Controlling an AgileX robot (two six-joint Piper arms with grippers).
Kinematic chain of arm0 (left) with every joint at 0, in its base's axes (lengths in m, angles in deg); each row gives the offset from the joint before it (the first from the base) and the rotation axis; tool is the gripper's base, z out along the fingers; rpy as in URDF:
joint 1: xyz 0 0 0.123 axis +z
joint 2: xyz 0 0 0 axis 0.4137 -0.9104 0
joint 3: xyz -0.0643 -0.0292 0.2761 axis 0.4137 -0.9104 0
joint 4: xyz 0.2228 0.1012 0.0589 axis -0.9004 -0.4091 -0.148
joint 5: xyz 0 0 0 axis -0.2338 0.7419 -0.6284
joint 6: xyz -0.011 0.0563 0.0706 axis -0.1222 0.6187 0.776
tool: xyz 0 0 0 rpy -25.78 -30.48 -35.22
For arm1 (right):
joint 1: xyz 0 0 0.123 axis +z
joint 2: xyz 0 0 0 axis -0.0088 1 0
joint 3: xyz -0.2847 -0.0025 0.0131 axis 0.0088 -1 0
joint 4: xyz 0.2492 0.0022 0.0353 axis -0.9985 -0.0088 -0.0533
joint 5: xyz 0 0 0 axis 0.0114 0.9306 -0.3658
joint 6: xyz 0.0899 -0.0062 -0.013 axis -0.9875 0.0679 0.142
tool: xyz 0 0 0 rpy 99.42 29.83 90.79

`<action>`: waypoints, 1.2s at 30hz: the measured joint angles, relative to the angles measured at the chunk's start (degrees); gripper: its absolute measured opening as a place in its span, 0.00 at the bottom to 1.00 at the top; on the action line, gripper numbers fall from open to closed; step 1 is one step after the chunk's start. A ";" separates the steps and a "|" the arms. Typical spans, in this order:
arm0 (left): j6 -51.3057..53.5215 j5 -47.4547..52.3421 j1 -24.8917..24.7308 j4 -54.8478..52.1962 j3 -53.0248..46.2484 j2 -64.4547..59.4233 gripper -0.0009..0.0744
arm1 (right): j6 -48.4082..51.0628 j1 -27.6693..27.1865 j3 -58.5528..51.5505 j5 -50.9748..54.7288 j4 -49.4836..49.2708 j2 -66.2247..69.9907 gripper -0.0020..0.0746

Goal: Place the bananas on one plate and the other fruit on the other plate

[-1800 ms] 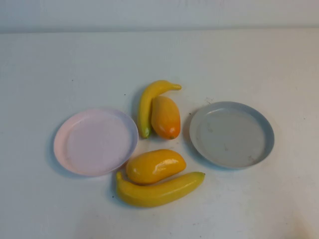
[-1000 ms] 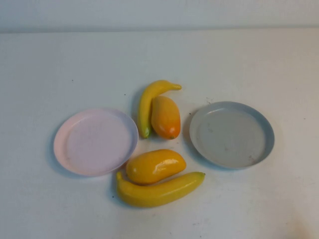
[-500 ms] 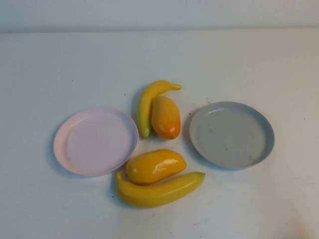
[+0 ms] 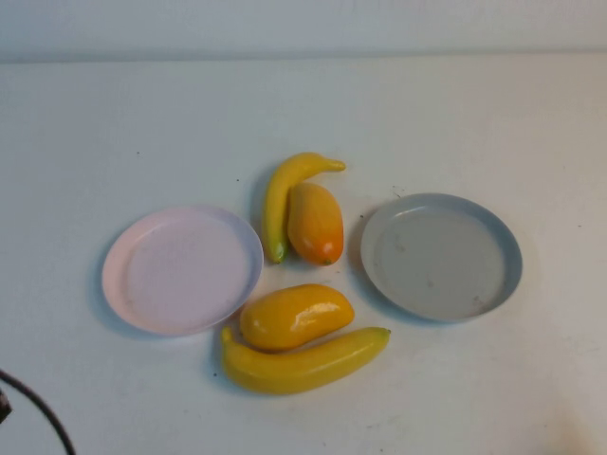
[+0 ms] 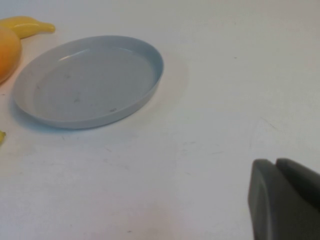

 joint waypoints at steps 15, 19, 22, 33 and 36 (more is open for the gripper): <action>49.16 21.04 -2.41 24.71 25.61 -41.65 0.01 | 0.00 0.00 0.00 0.00 0.00 0.00 0.01; 52.22 21.97 -10.11 22.19 33.50 -51.32 0.01 | 0.00 0.00 0.00 0.00 0.00 0.00 0.01; 52.58 24.55 -15.32 18.91 40.04 -57.37 0.01 | 0.00 0.00 0.00 0.00 0.00 0.00 0.01; 53.04 38.93 -30.11 4.81 63.68 -79.09 0.01 | 0.00 0.00 0.00 0.00 0.00 0.00 0.01; 53.04 40.17 -32.05 3.91 66.76 -82.26 0.03 | 0.00 0.00 0.00 0.00 0.00 0.00 0.01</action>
